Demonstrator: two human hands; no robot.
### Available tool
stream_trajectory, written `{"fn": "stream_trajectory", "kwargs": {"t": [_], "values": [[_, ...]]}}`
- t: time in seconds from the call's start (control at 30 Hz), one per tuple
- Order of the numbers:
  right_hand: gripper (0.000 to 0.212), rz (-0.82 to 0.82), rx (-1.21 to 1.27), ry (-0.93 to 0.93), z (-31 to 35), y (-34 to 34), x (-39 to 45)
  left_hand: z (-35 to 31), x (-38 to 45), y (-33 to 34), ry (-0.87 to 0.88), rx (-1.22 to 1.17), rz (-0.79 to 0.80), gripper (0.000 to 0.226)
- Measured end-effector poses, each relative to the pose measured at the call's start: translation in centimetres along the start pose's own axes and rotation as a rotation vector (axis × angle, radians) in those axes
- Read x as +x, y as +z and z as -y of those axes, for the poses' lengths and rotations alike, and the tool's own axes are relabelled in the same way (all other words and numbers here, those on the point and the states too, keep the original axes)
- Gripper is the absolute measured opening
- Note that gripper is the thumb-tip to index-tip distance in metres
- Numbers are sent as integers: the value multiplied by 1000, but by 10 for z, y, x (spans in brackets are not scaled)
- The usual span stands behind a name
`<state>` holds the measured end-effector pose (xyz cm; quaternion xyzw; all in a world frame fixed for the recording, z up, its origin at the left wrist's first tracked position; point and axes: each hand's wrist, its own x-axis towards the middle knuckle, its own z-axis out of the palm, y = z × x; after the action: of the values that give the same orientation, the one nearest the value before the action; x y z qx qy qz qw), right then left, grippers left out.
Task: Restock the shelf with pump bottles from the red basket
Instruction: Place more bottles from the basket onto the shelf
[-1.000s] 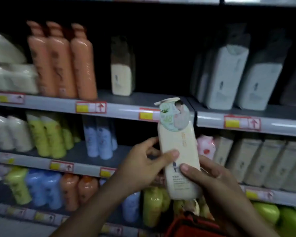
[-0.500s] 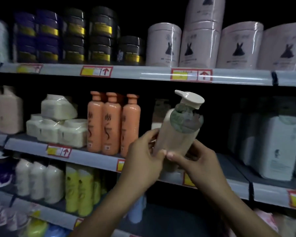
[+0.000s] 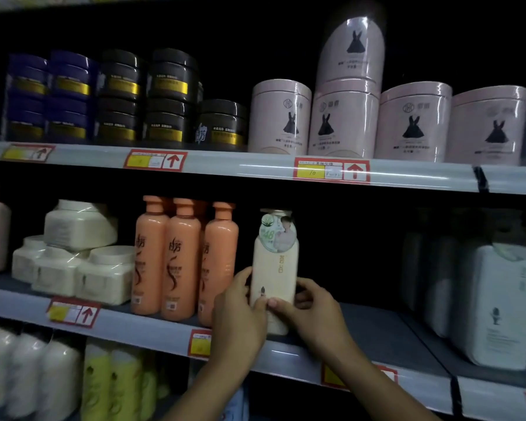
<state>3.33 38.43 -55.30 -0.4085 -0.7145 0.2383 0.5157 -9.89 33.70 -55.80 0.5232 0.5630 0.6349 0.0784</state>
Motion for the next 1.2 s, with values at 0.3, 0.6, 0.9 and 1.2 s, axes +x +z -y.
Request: {"fn": "stream_trajectory", "kwargs": {"t": [0.3,0.6,0.9,1.2], "values": [[46,-105,56,48,-1,11,-3,0,-3,4,-56,-9,0,54],[31,-38,115,10,34,-42,-41,-34,-41,6,148,-26,3,57],[41,9,-14,150,-51,-162,-200,-54,-206,103,72,-268,412,29],[40,501,-660,901,-269,-332,-432,35,-449,168,-199,-95,1105,32]]}}
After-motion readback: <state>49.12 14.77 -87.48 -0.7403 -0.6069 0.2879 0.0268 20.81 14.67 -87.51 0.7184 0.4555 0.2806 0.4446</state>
